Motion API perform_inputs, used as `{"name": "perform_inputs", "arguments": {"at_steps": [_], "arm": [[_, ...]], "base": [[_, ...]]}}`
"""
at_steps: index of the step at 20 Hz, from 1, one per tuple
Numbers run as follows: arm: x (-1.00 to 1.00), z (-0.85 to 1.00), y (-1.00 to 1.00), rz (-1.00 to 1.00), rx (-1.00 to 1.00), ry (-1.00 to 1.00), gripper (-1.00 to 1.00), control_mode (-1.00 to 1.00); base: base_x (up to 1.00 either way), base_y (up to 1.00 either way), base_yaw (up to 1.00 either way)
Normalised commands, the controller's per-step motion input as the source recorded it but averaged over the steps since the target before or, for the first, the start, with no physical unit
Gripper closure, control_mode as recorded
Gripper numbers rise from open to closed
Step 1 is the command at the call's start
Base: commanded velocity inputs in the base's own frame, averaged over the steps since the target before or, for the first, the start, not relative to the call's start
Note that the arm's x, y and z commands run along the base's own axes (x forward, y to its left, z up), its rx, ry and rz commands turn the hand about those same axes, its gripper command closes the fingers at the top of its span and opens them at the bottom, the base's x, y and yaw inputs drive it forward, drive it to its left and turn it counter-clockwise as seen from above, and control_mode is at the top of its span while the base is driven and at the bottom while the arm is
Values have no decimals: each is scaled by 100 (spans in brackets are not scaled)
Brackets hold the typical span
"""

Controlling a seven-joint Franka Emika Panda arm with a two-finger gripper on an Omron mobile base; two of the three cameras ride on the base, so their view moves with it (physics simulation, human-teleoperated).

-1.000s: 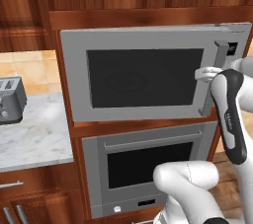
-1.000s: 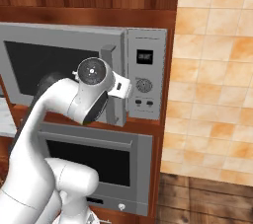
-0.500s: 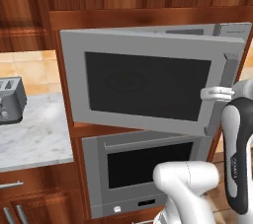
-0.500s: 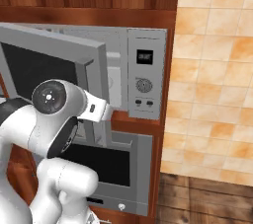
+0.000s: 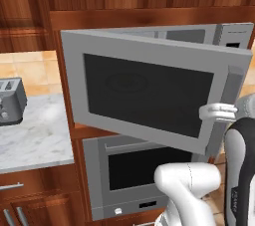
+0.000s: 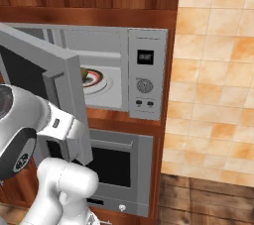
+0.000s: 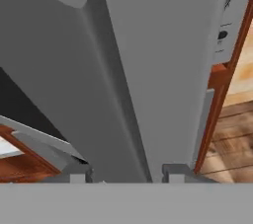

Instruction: Retrieve the reheated potato from the microwave, then place the potato, cheese, and condiment on the cutting board.

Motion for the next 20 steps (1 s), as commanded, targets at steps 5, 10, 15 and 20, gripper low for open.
{"name": "perform_inputs", "arguments": {"at_steps": [5,10,15,20], "arm": [[-55,-9,1,-2,5,15,-100,-100],[-78,-2,-28,-2,21,1,-100,-100],[-47,3,-47,-6,28,7,-100,-100],[11,5,-51,-5,30,20,-100,-100]], "base": [[0,0,0],[0,0,0],[0,0,0],[0,0,0]]}}
